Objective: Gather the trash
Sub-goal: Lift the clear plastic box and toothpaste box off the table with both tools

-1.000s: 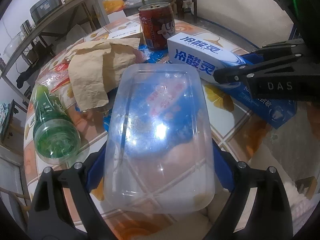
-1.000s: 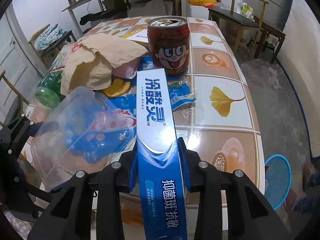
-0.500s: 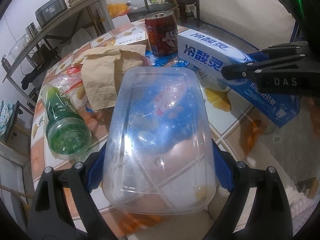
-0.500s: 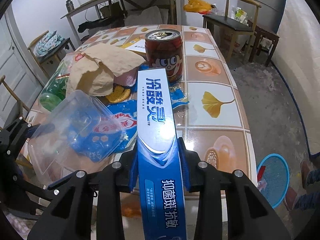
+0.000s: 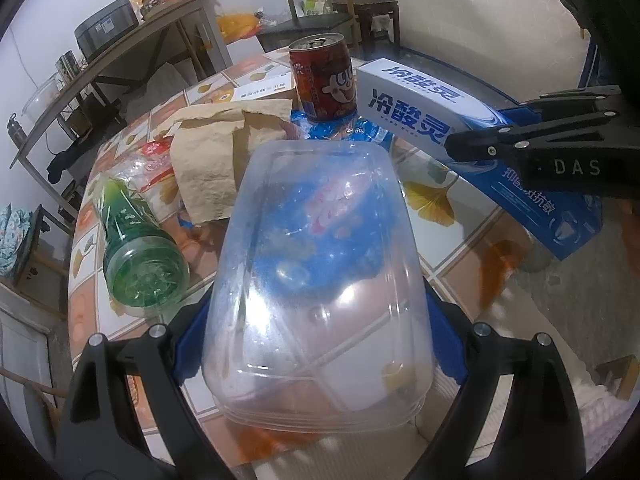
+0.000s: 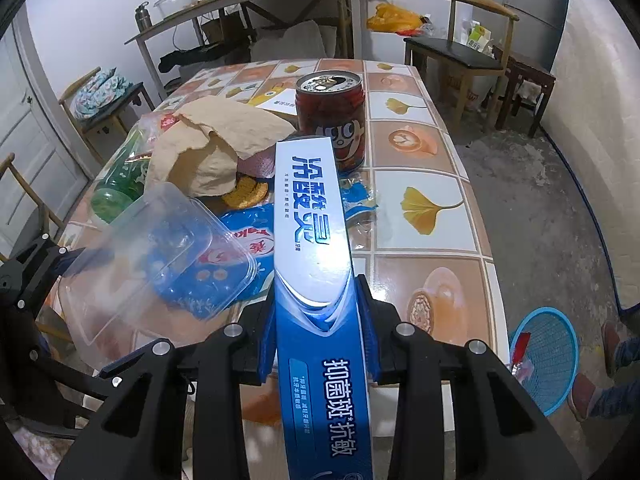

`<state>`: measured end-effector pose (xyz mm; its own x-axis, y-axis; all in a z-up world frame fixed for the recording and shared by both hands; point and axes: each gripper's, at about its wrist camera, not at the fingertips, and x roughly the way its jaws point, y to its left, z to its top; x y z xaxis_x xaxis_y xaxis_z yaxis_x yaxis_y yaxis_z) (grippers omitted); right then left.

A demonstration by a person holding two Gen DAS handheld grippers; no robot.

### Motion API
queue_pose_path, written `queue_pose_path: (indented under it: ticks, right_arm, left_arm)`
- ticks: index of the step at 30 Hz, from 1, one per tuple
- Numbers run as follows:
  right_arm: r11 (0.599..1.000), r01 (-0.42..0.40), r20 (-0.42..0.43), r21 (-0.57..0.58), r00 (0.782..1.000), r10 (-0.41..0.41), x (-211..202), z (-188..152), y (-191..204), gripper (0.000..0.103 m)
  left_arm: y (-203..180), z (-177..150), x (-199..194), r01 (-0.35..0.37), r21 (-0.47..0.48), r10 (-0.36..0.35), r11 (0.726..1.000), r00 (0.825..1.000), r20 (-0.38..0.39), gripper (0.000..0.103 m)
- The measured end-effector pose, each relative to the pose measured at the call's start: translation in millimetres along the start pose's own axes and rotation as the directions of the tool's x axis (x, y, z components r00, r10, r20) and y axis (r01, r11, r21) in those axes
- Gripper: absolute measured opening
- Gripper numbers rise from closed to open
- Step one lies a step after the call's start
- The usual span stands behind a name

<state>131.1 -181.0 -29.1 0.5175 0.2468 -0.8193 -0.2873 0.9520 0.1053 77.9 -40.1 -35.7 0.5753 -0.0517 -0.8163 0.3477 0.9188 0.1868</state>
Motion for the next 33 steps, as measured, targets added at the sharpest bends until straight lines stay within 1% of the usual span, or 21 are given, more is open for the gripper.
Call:
queue_pose_path:
  ticks: [15,33]
  right_arm:
    - [1.000,-0.001,0.024,0.006,1.000,0.001,-10,-5,-2,0.034]
    - [1.000,-0.002,0.046,0.015,0.999,0.001,-20,-11,-9,0.034]
  left_arm:
    - [-4,1,-6,-0.013,0.007,0.013,1.000,1.000,0.018,0.087]
    - [-12,4,-17,-0.033,0.025,0.032,0.999,0.998,0.062,0.086]
